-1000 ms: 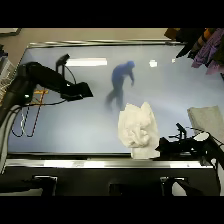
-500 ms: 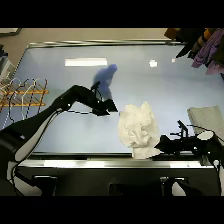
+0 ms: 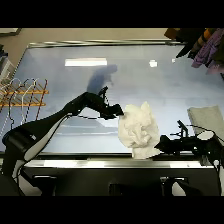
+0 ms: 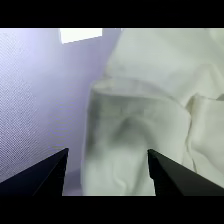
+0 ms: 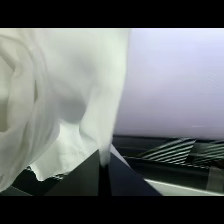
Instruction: Fold the clothes and pants, and hang the long-sleeved shirts on hangers.
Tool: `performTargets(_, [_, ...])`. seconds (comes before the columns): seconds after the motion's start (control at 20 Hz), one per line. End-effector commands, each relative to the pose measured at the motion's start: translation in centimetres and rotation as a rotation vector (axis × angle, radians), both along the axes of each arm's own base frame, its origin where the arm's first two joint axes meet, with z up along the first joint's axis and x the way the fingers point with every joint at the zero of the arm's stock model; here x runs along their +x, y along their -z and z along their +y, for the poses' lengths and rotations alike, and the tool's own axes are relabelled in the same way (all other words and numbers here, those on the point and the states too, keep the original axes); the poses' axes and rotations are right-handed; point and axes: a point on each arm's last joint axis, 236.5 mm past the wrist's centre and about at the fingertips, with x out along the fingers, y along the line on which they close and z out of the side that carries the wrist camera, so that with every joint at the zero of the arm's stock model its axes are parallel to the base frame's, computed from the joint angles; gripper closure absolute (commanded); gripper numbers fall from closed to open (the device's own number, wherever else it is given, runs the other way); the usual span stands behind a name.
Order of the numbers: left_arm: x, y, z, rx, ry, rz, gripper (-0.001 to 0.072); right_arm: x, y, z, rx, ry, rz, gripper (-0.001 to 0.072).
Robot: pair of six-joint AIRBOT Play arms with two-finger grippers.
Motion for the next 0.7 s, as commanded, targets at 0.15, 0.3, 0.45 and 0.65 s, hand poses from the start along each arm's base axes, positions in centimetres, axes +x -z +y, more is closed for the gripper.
performTargets(0.15, [-0.2, 2.5, -0.5, 0.006, -0.046, 0.062, 0.0228, 0.0, 0.0, 0.0, -0.001, -0.001, -0.002, 0.0679])
performTargets(0.3, [-0.5, 2.6, -1.0, 0.008, -0.041, 0.063, 0.0621, 0.0, 0.0, 0.0, -0.001, -0.001, -0.002, 0.0679])
performTargets(0.45, [0.5, 1.1, -1.0, -0.009, -0.032, 0.039, 0.0689, 0.3, -0.2, 0.0, 0.002, -0.004, -0.02, 0.0679])
performTargets(0.65, [4.0, -5.2, 1.8, -0.015, 0.014, -0.097, 0.0691, 4.9, -3.9, -1.9, -0.079, 0.025, -0.192, 0.0681])
